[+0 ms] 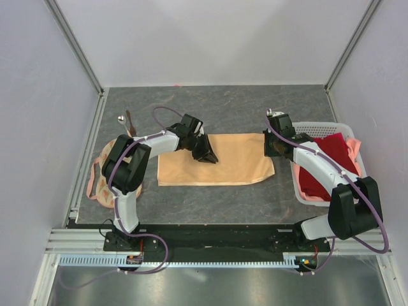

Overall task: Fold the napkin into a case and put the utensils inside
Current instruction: Pick up the rectangle-folded napkin from the center of the board, then fold the rectangle-folded napkin at the center of the board.

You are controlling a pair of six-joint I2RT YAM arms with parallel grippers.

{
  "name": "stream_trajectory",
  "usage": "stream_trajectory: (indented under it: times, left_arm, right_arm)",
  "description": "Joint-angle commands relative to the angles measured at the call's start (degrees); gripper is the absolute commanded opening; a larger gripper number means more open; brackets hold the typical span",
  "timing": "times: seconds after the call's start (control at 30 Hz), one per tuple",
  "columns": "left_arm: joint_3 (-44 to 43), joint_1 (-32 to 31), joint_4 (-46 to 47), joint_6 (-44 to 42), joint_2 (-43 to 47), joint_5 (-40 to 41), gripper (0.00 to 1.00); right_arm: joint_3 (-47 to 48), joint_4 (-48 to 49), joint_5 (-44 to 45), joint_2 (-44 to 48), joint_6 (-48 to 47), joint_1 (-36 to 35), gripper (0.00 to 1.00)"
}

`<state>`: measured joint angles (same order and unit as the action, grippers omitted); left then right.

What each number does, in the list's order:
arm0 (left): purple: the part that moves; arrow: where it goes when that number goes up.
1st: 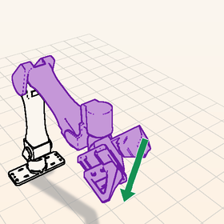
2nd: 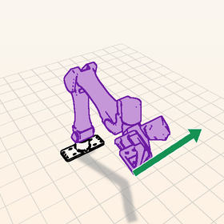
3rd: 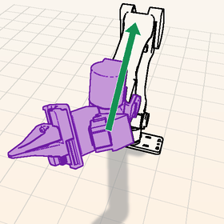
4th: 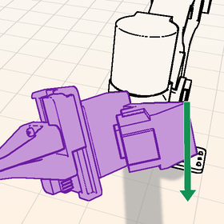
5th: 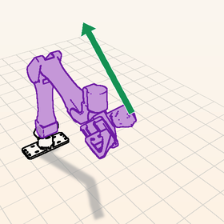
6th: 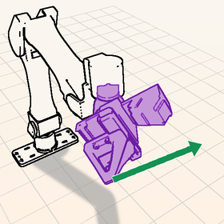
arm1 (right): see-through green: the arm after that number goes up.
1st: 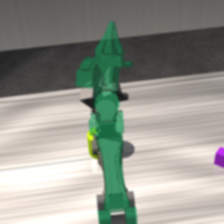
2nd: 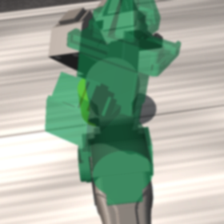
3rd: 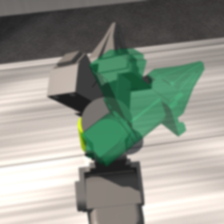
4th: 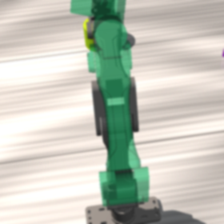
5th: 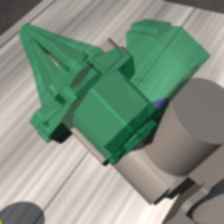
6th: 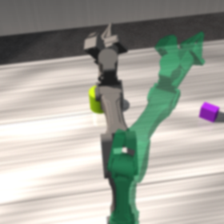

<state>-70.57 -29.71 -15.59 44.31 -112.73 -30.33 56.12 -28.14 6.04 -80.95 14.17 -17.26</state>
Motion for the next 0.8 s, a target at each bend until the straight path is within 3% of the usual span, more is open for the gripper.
stream_trajectory:
  times: [0.0, 0.77]
  left_arm:
    - [-4.14, -0.34, 1.54, 2.09, 0.14, 1.41, 0.24]
    - [-10.03, -1.48, -1.90, 2.71, -8.55, 3.96, 0.20]
  right_arm:
    - [1.89, -0.16, -0.51, 0.97, -0.64, 0.12, 0.00]
    - [3.91, 0.54, -9.01, 2.99, -1.25, 0.03, 0.00]
